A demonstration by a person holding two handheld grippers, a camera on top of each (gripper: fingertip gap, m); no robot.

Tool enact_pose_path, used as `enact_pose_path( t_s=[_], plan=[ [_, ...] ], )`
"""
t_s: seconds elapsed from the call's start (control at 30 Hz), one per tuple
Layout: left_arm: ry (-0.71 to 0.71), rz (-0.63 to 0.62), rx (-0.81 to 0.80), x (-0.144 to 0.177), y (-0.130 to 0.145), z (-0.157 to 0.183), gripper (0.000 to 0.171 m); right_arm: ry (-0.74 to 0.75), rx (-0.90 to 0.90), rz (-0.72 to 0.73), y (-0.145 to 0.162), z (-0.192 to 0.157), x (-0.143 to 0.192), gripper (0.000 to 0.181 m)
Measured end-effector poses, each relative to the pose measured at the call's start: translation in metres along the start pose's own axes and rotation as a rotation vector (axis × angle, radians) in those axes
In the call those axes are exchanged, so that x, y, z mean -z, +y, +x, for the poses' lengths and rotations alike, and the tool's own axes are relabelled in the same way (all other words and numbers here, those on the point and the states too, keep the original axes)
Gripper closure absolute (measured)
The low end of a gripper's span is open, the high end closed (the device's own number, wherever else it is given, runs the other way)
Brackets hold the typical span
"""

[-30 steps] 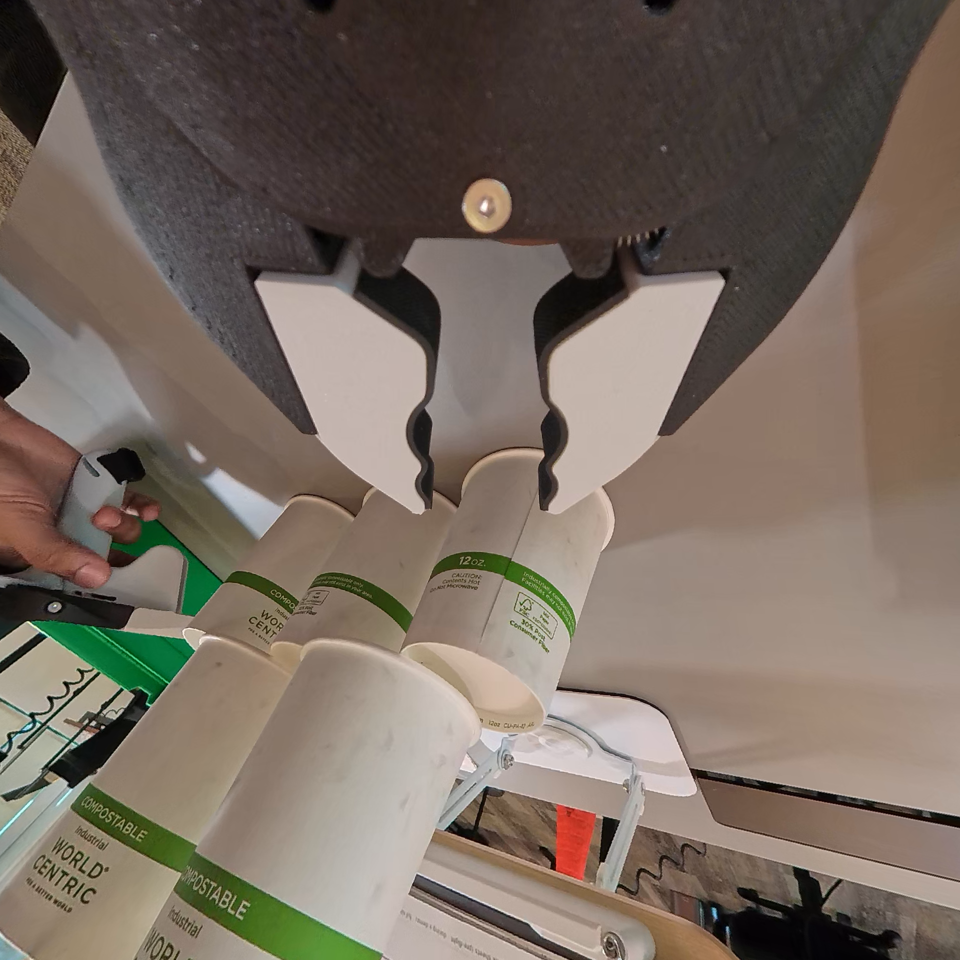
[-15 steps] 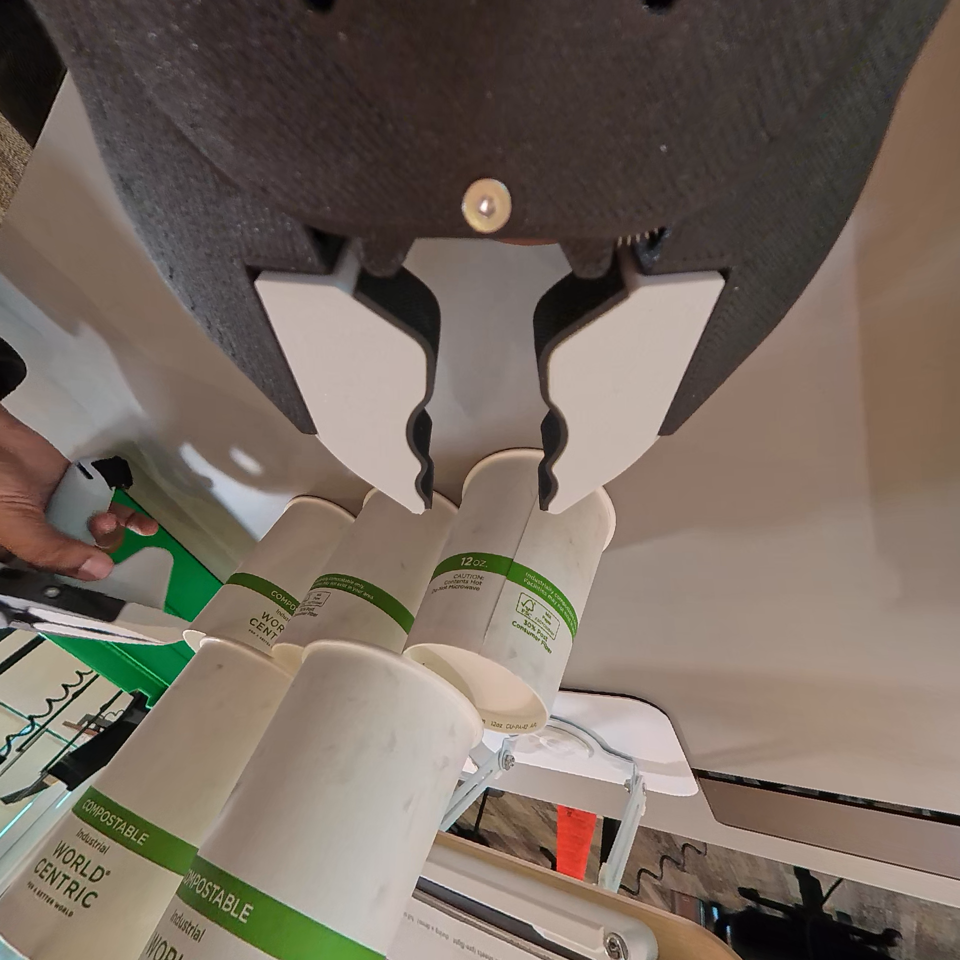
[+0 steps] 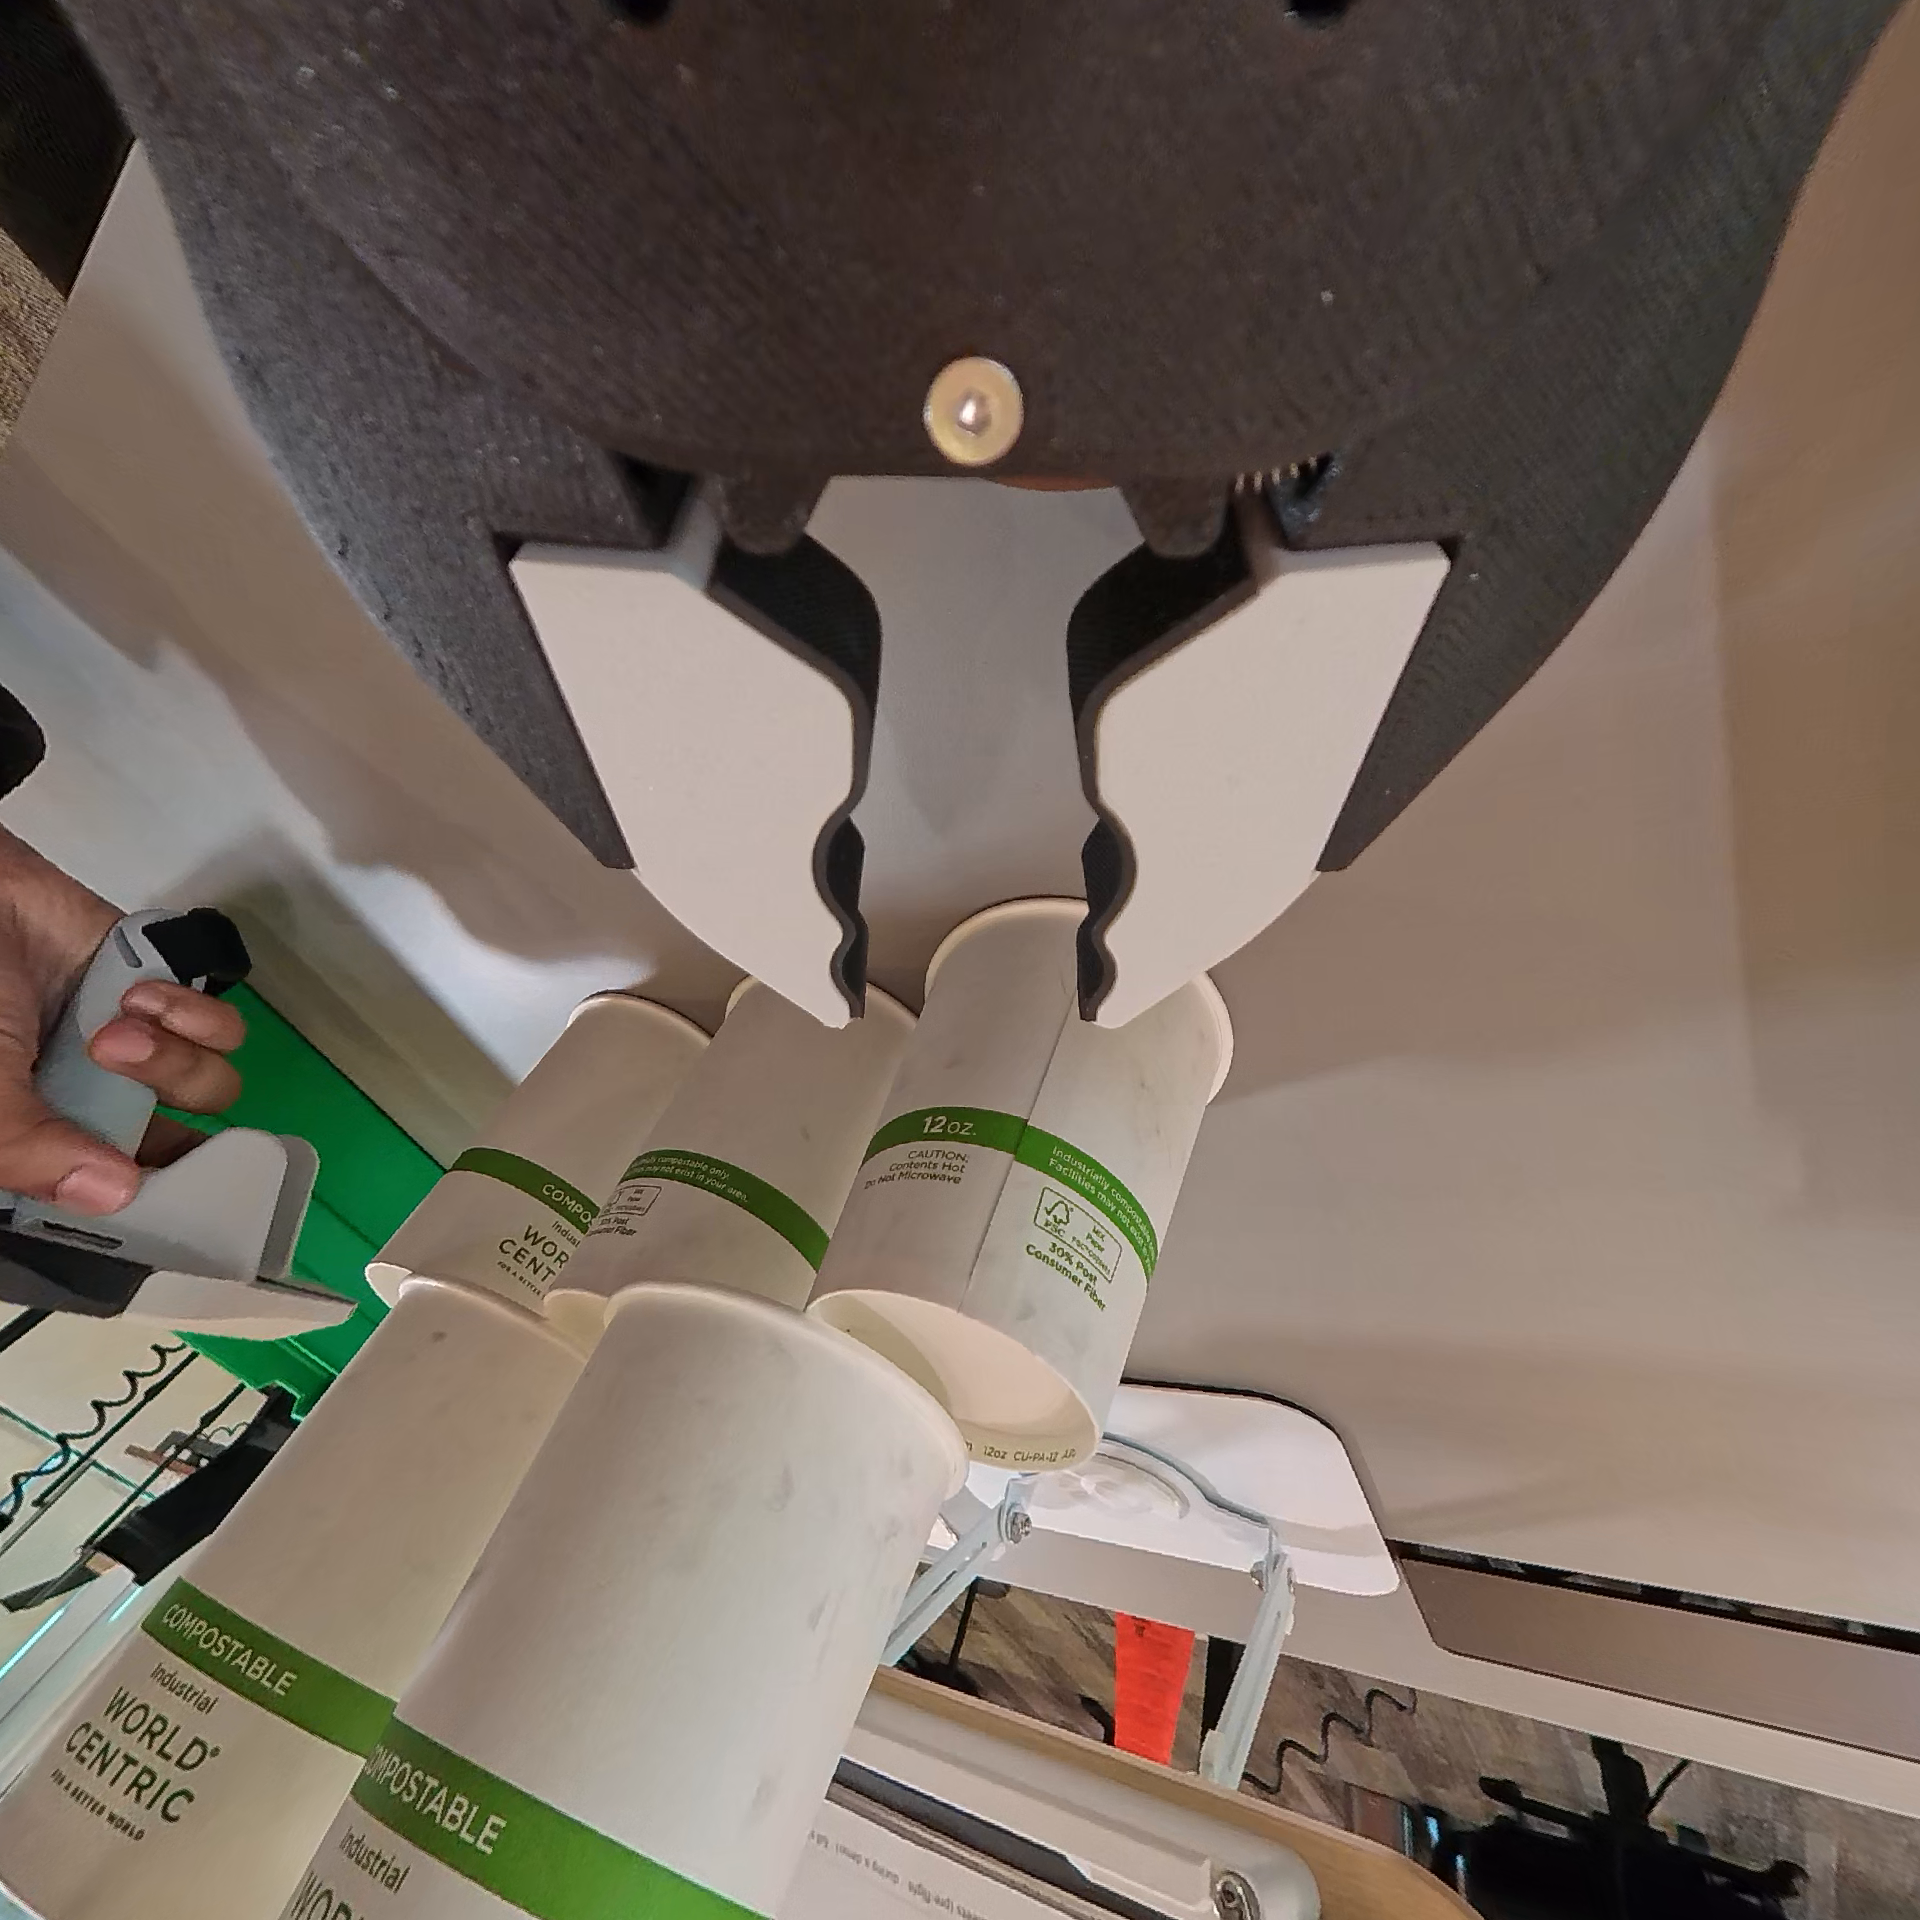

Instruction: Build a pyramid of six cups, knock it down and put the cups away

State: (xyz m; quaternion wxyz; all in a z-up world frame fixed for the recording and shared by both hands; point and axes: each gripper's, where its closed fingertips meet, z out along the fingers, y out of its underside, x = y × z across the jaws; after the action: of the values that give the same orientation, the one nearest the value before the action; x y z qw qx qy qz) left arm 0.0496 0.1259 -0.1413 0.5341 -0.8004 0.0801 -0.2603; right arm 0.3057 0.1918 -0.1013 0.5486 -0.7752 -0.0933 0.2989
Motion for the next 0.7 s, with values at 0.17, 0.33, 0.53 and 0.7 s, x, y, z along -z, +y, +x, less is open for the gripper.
enact_pose_path(
  t_s=[0.17, 0.33, 0.53, 0.7],
  plan=[
    [0.001, -0.001, -0.003, 0.0, 0.0, 0.0, 0.132, -0.035, -0.089, 0.03, -0.004, 0.003, 0.002, 0.181],
    [0.002, -0.002, -0.001, 0.0, 0.0, 0.0, 0.132, -0.042, -0.046, -0.001, 0.001, 0.001, 0.001, 0.181],
    [0.003, -0.003, -0.003, 0.0, 0.001, 0.001, 0.132, -0.013, 0.004, -0.049, 0.008, 0.002, -0.001, 0.18],
    [0.006, -0.004, -0.002, -0.001, 0.001, 0.002, 0.132, -0.037, -0.043, -0.046, 0.008, 0.003, -0.002, 0.181]
  ],
)
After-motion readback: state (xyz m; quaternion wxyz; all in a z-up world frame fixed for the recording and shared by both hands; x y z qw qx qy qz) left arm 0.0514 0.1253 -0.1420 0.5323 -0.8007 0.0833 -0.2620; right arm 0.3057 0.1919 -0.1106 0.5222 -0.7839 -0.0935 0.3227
